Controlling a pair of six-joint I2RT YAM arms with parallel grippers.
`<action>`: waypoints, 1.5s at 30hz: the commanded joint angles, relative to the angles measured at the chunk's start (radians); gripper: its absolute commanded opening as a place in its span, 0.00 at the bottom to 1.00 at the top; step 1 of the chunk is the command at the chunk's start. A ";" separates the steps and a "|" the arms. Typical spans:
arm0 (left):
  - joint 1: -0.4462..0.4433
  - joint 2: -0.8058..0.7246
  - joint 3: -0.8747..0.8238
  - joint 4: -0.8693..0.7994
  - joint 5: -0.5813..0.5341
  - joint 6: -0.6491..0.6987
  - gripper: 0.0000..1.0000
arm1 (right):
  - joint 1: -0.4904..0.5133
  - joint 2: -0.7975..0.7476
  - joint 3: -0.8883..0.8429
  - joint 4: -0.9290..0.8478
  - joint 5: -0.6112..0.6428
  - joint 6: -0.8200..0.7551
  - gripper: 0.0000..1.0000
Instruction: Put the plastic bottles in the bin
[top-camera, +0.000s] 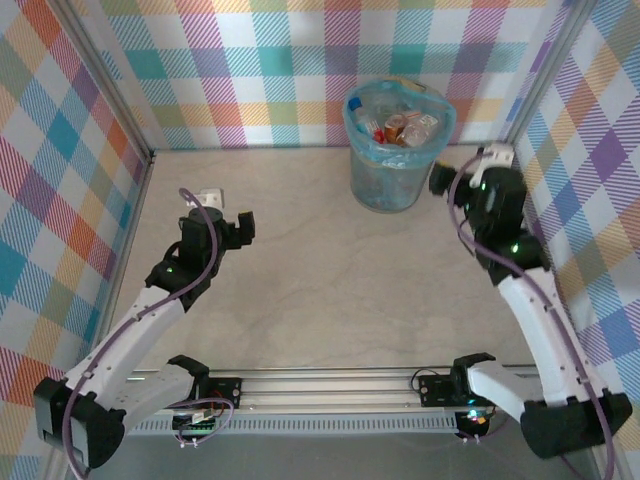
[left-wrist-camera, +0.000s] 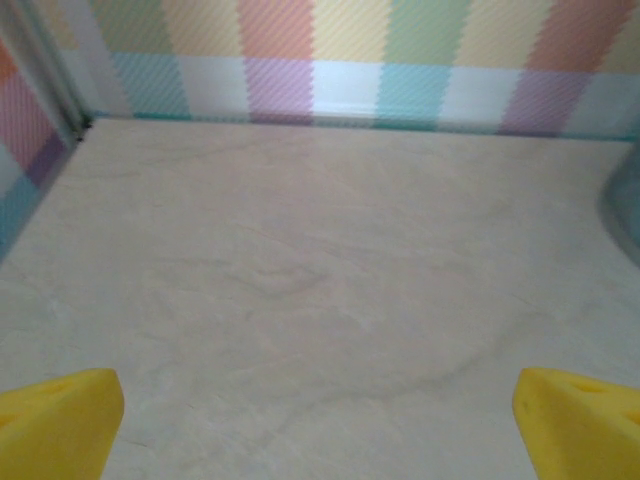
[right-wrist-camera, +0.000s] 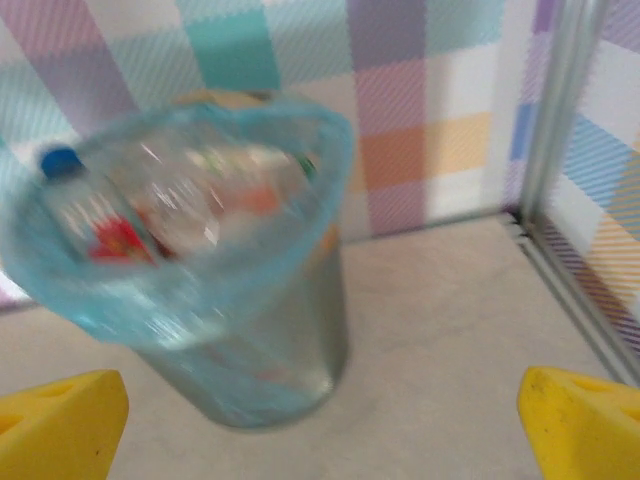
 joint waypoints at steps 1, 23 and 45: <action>0.055 0.016 -0.100 0.264 -0.096 0.066 1.00 | 0.001 -0.043 -0.236 0.233 0.061 -0.114 1.00; 0.350 0.506 -0.401 0.983 0.486 0.128 1.00 | -0.041 0.286 -0.712 0.962 -0.505 -0.303 1.00; 0.339 0.573 -0.359 0.954 0.437 0.127 1.00 | -0.142 0.207 -0.706 0.917 -0.596 -0.207 1.00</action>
